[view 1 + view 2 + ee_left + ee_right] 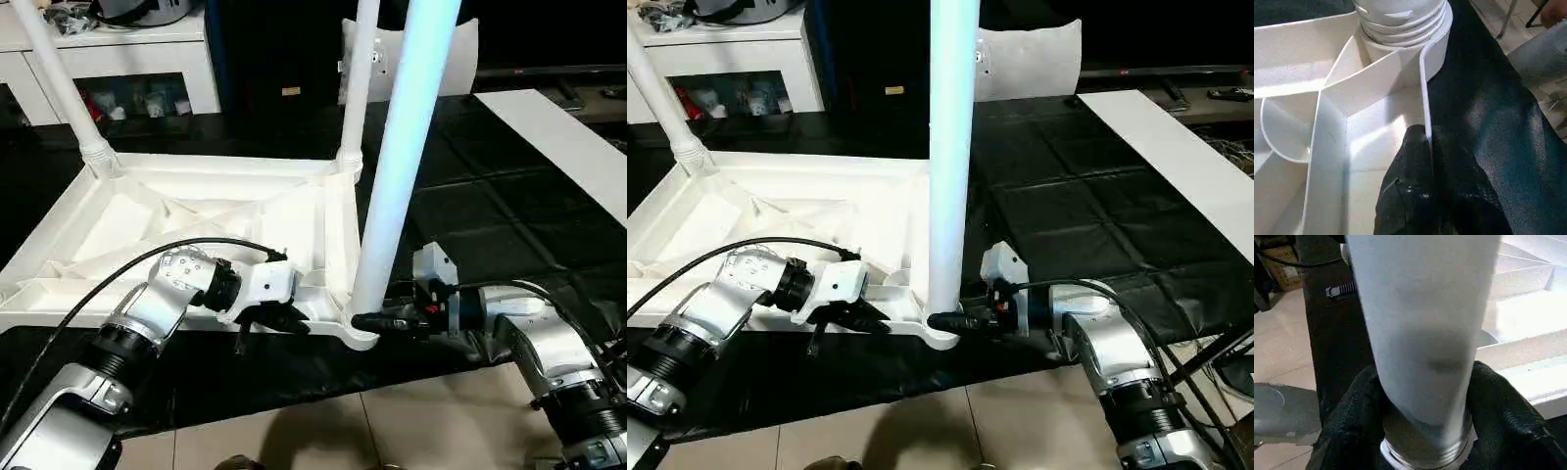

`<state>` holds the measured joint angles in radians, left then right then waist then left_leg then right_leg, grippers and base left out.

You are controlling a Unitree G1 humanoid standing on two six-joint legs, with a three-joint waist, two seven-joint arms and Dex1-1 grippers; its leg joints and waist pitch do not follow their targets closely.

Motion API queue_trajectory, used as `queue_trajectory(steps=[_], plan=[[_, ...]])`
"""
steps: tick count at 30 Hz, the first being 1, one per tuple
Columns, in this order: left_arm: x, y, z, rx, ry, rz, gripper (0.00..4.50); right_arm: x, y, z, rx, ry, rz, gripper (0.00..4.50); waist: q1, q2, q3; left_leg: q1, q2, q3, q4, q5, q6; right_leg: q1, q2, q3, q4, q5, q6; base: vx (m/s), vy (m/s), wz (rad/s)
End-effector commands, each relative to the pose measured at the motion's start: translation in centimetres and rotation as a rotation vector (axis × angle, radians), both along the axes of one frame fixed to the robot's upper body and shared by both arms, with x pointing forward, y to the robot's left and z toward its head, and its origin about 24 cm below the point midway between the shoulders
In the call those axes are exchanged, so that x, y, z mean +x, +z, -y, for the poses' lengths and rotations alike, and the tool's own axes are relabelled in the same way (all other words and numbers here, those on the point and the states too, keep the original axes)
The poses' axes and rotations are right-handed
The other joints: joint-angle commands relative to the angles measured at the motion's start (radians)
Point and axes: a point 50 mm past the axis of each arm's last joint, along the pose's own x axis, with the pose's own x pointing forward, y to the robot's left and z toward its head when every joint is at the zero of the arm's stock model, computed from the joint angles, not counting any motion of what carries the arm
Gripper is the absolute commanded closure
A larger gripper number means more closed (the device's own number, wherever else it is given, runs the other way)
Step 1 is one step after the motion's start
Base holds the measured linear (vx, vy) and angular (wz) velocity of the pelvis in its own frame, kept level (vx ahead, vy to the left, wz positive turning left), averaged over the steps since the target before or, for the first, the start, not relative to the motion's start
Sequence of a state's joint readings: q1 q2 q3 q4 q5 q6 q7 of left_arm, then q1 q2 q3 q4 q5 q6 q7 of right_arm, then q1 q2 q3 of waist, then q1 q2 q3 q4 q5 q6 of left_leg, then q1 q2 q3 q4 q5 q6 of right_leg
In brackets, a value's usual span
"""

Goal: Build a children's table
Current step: Rotate leg to tighten

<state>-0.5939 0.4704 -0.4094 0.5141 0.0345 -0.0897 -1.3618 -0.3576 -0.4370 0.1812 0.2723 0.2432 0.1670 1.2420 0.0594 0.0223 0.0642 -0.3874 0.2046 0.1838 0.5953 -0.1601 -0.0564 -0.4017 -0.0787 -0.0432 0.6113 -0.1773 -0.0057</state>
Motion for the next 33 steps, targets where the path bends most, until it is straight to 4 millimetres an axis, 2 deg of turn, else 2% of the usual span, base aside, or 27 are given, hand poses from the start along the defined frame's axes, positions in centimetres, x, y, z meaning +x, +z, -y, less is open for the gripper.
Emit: queue_trajectory(steps=[1, 6, 8, 10, 12, 13, 14, 15, 16, 17, 19, 22, 23, 25, 26, 27, 28, 29, 31, 33], plan=[[-0.1, 0.1, 0.4, 0.038, -0.069, 0.006, 4.5, -0.2, 0.3, -0.6, 0.006, 0.049, -0.003, 2.37, -0.004, -0.007, -0.075, 0.026, 0.023, -0.004, -0.07, -0.28, 0.018, 0.039, -0.049, 0.031, -0.077, -0.281, -0.212, 0.0, 0.0, 0.0], [0.0, 0.1, 0.3, 0.03, -0.038, 0.002, 4.5, -0.5, 0.1, -1.0, 0.023, 0.042, -0.027, 2.43, -0.004, -0.005, -0.076, 0.026, 0.023, -0.005, -0.07, -0.276, 0.017, 0.039, -0.048, 0.031, -0.075, -0.266, -0.215, 0.0, 0.0, 0.0], [0.4, 0.2, 0.5, 0.002, 0.048, -0.004, 4.5, -0.7, -0.1, -1.9, 0.071, -0.005, -0.067, 2.43, -0.003, -0.002, -0.075, 0.027, 0.023, -0.005, -0.071, -0.274, 0.014, 0.038, -0.046, 0.031, -0.073, -0.26, -0.219, 0.0, 0.0, 0.0], [0.7, 0.4, 0.9, -0.033, 0.125, -0.013, 4.5, -0.7, -0.3, -2.9, 0.102, -0.062, -0.093, 2.43, -0.005, -0.003, -0.072, 0.027, 0.022, -0.005, -0.074, -0.293, 0.007, 0.038, -0.048, 0.032, -0.077, -0.295, -0.211, 0.0, 0.0, 0.0], [0.8, 0.5, 1.0, -0.046, 0.158, -0.019, 4.5, -0.7, -0.4, -3.4, 0.111, -0.091, -0.095, 2.43, -0.01, -0.003, -0.069, 0.03, 0.018, -0.008, -0.075, -0.33, -0.01, 0.033, -0.05, 0.03, -0.086, -0.376, -0.192, 0.0, 0.0, 0.0], [1.2, 0.9, 2.1, -0.095, 0.275, -0.025, 4.5, 0.0, -1.0, -5.2, 0.11, -0.214, -0.09, 2.43, -0.015, -0.001, -0.067, 0.033, 0.021, -0.009, -0.076, -0.345, -0.025, 0.028, -0.051, 0.032, -0.086, -0.408, -0.182, 0.0, 0.0, 0.0], [1.2, 0.9, 2.1, -0.095, 0.275, -0.025, 4.5, 0.0, -1.0, -5.2, 0.11, -0.214, -0.09, 2.43, -0.017, 0.0, -0.063, 0.033, 0.02, -0.01, -0.077, -0.359, -0.031, 0.023, -0.05, 0.031, -0.088, -0.432, -0.178, 0.0, 0.0, 0.0], [1.5, 1.4, 3.1, -0.139, 0.356, -0.037, 4.5, 0.8, -1.2, -6.6, 0.123, -0.318, -0.098, 2.43, -0.026, 0.0, -0.064, 0.032, 0.017, -0.015, -0.078, -0.384, -0.042, 0.027, -0.052, 0.026, -0.094, -0.484, -0.158, 0.0, 0.0, 0.0], [1.6, 1.7, 3.8, -0.17, 0.394, -0.046, 4.5, 1.4, -1.2, -7.4, 0.137, -0.379, -0.107, 2.43, -0.033, -0.002, -0.063, 0.028, 0.016, -0.016, -0.079, -0.386, -0.047, 0.027, -0.051, 0.026, -0.091, -0.49, -0.154, 0.0, 0.0, 0.0], [1.7, 1.9, 4.4, -0.196, 0.43, -0.056, 4.5, 1.8, -1.2, -8.1, 0.144, -0.425, -0.117, 2.43, -0.045, -0.003, -0.064, 0.022, 0.013, -0.023, -0.081, -0.387, -0.054, 0.031, -0.052, 0.021, -0.092, -0.509, -0.143, 0.0, 0.0, 0.0], [2.2, 2.3, 5.5, -0.24, 0.512, -0.066, 4.5, 2.7, -1.3, -9.5, 0.135, -0.522, -0.146, 2.43, -0.071, -0.002, -0.064, 0.02, 0.011, -0.026, -0.08, -0.411, -0.055, 0.028, -0.049, 0.017, -0.095, -0.502, -0.142, 0.0, 0.0, 0.0], [3.3, 2.6, 6.9, -0.272, 0.642, -0.006, 4.5, 4.1, -1.5, -10.8, 0.123, -0.695, -0.171, 2.43, -0.088, -0.004, -0.066, 0.019, 0.006, -0.023, -0.073, -0.41, -0.04, 0.027, -0.048, 0.019, -0.101, -0.484, -0.144, 0.0, 0.0, 0.0], [3.6, 2.7, 7.2, -0.279, 0.678, 0.01, 4.5, 4.4, -1.5, -11.1, 0.122, -0.737, -0.181, 2.43, -0.091, -0.003, -0.067, 0.025, 0.003, -0.022, -0.07, -0.413, -0.035, 0.021, -0.047, 0.018, -0.107, -0.489, -0.147, 0.0, 0.0, 0.0], [3.8, 2.9, 7.5, -0.289, 0.706, 0.027, 4.5, 4.7, -1.5, -11.4, 0.138, -0.776, -0.198, 2.43, -0.089, -0.005, -0.068, 0.029, 0.002, -0.017, -0.065, -0.402, -0.022, 0.018, -0.044, 0.02, -0.11, -0.475, -0.148, 0.0, 0.0, 0.0], [4.0, 3.1, 7.7, -0.293, 0.727, 0.034, 4.5, 4.9, -1.4, -11.6, 0.148, -0.804, -0.209, 2.43, -0.085, -0.005, -0.069, 0.025, 0.003, -0.017, -0.067, -0.386, -0.014, 0.022, -0.043, 0.021, -0.108, -0.453, -0.145, 0.0, 0.0, 0.0], [4.1, 3.4, 8.1, -0.302, 0.745, 0.054, 4.5, 5.1, -1.2, -11.8, 0.163, -0.817, -0.201, 2.08, -0.08, 0.001, -0.072, 0.023, 0.004, -0.017, -0.068, -0.368, -0.008, 0.024, -0.043, 0.023, -0.104, -0.412, -0.15, 0.0, 0.0, 0.0], [4.2, 3.8, 8.5, -0.299, 0.757, 0.077, 4.5, 5.3, -0.9, -12.2, 0.195, -0.843, -0.191, 1.88, -0.081, 0.001, -0.073, 0.021, 0.007, -0.016, -0.069, -0.357, -0.01, 0.025, -0.042, 0.024, -0.1, -0.372, -0.16, 0.0, 0.0, 0.0], [4.2, 3.8, 8.5, -0.296, 0.755, 0.082, 4.5, 5.4, -0.9, -12.2, 0.199, -0.845, -0.188, 1.74, -0.079, 0.001, -0.075, 0.021, 0.007, -0.016, -0.069, -0.353, -0.007, 0.026, -0.041, 0.024, -0.098, -0.354, -0.166, 0.0, 0.0, 0.0], [4.1, 3.8, 8.5, -0.287, 0.757, 0.092, 4.5, 5.5, -0.7, -12.3, 0.204, -0.857, -0.185, 1.65, -0.077, 0.0, -0.079, 0.013, 0.007, -0.016, -0.07, -0.314, 0.004, 0.035, -0.04, 0.024, -0.089, -0.282, -0.181, 0.0, 0.0, 0.0], [4.1, 3.5, 8.0, -0.262, 0.746, 0.104, 4.5, 5.6, -0.6, -11.9, 0.193, -0.856, -0.153, 1.37, -0.074, 0.004, -0.081, 0.015, 0.007, -0.013, -0.067, -0.29, 0.01, 0.034, -0.04, 0.025, -0.087, -0.237, -0.194, 0.0, 0.0, 0.0]])
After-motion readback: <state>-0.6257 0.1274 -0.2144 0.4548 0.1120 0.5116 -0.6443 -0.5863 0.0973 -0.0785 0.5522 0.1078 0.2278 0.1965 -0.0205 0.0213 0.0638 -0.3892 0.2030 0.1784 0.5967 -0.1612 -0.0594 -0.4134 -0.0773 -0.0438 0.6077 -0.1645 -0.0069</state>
